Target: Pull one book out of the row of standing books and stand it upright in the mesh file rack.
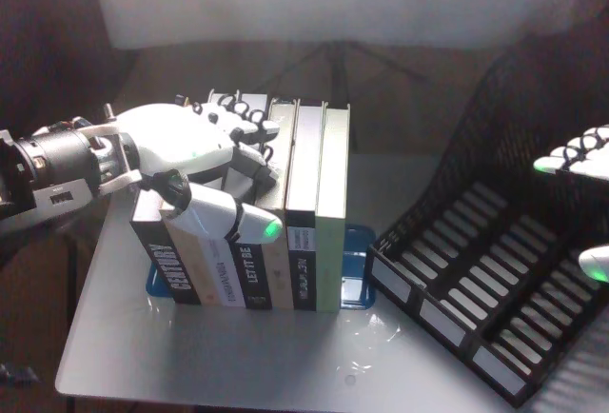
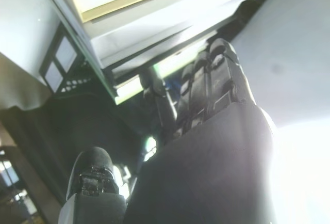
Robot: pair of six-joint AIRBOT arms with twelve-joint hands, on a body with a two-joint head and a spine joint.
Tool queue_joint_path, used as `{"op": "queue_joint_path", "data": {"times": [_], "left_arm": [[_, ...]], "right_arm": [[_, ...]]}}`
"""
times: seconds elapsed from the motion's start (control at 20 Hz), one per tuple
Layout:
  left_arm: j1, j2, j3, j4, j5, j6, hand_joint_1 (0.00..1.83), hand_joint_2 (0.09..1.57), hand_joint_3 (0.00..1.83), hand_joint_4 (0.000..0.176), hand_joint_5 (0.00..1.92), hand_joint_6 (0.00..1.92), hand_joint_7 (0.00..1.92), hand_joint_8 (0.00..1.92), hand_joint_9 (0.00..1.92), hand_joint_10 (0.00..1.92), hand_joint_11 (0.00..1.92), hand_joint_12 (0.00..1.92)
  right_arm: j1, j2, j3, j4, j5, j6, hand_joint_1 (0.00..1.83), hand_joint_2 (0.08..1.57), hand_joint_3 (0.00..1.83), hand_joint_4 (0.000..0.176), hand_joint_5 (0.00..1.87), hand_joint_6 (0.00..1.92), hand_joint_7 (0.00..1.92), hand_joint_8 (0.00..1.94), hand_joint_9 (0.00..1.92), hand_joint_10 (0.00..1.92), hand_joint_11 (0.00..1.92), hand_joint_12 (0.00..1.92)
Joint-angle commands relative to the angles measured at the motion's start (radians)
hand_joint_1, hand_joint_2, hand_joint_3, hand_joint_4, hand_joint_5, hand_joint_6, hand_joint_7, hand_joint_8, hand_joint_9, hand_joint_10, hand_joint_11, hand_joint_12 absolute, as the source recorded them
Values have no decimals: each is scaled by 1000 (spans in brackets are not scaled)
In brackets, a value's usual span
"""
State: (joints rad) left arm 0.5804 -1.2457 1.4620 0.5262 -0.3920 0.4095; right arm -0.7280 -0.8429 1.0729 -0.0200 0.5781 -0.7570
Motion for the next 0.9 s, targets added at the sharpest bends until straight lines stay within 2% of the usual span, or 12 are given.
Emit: {"op": "queue_joint_path", "data": {"times": [0.0,0.15,0.2,0.25,0.3,0.55,0.65,0.7,0.85], "left_arm": [[-11,-7,3,14,-45,0,0,1157,1,22,623,28,24,1,0,0,0,0],[-22,0,-22,103,-11,0,0,1137,0,25,711,47,51,9,0,0,0,0],[-22,10,-37,135,-5,0,0,1130,0,15,733,28,57,2,0,0,0,0],[-21,19,-49,160,-6,-8,0,1120,0,15,748,28,98,17,0,0,0,0],[-20,25,-58,179,-7,-15,0,1126,0,0,781,24,149,9,0,0,0,0],[-6,67,-104,329,-26,-112,0,1097,0,0,698,0,44,0,0,0,0,0],[6,81,-123,356,-41,-135,0,1091,0,0,737,17,57,13,0,0,0,0],[11,88,-131,367,-49,-147,0,1088,0,0,667,0,26,0,0,0,0,0],[23,101,-149,409,-72,-189,0,1085,0,0,699,17,25,1,0,0,0,0]], "right_arm": [[-3,8,7,19,103,2,147,1289,4,0,0,0,0,0,0,0,0,0],[-8,7,6,26,108,2,161,1294,5,0,0,0,0,0,0,0,0,0],[-10,7,6,28,108,2,153,1297,5,0,0,0,0,0,0,0,0,0],[-11,7,6,31,109,2,158,1301,6,0,0,0,0,0,0,0,0,0],[-14,7,6,33,111,2,159,1298,4,0,0,0,0,0,0,0,0,0],[-33,7,4,52,121,2,192,1302,4,0,0,0,0,0,0,0,0,0],[-39,7,3,56,123,2,174,1306,5,0,0,0,0,0,0,0,0,0],[-41,7,2,60,123,2,136,1314,6,0,0,0,0,0,0,0,0,0],[-51,7,1,70,128,2,135,1314,5,0,0,0,0,0,0,0,0,0]]}}
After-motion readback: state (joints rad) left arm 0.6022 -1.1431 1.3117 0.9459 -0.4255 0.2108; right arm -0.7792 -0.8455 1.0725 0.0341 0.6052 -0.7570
